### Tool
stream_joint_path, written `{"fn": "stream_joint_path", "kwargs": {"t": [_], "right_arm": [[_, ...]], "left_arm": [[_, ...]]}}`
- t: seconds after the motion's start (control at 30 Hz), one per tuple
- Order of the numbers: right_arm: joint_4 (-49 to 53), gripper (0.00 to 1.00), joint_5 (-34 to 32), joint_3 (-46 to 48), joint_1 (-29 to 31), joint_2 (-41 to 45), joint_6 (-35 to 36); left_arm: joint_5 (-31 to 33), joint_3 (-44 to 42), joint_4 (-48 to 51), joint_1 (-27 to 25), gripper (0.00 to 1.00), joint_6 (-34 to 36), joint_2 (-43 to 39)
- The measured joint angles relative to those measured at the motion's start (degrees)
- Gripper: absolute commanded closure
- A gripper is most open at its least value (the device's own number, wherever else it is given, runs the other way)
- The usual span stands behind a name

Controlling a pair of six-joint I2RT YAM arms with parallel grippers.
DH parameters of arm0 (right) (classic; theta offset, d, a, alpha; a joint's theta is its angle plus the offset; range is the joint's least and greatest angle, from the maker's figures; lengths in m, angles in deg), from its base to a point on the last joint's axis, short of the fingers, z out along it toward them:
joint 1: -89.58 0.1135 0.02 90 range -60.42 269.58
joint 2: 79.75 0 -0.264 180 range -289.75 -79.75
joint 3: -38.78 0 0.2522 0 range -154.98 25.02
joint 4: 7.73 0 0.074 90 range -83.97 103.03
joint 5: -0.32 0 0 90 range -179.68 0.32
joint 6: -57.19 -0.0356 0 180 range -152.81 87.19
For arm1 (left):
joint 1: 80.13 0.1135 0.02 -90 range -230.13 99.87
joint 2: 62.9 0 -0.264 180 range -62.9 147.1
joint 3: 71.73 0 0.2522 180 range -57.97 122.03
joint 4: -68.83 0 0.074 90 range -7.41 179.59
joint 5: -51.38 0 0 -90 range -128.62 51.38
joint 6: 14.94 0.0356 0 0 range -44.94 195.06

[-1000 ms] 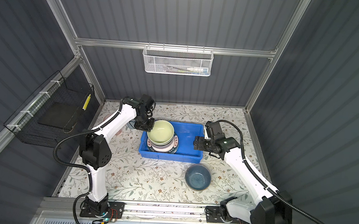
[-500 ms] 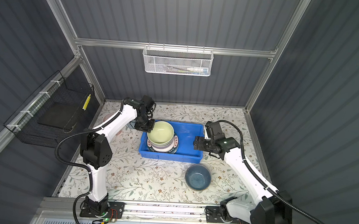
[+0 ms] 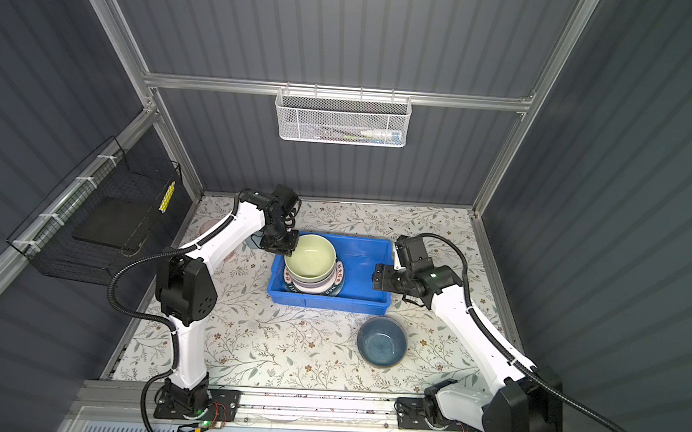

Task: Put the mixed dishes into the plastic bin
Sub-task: 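Lower the pale green bowl into the lilac bowl and open the left gripper, then move the right gripper to the dark blue bowl while the left withdraws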

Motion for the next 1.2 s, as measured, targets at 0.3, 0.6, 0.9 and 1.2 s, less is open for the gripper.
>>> {"fn": "stream_joint_path", "kwargs": {"t": [0.3,0.6,0.9,1.2], "right_arm": [[0.28,0.15,0.28,0.0,0.0,0.07,-0.13],[3.45,0.14,0.24,0.0,0.0,1.9,0.2],[8.15,0.19,-0.87,3.37,0.0,6.78,-0.74],[11.37,0.25,-1.79,11.45,-0.04,10.34,-4.79]], "left_arm": [[-1.16,0.0,-0.9,-0.02,0.7,0.24,-0.42],[0.07,-0.85,-1.77,0.0,0.45,-0.15,-4.17],[3.93,-9.2,-6.78,0.85,0.28,-0.42,-13.99],[5.99,-22.95,-14.29,3.41,0.17,-0.15,-23.58]]}}
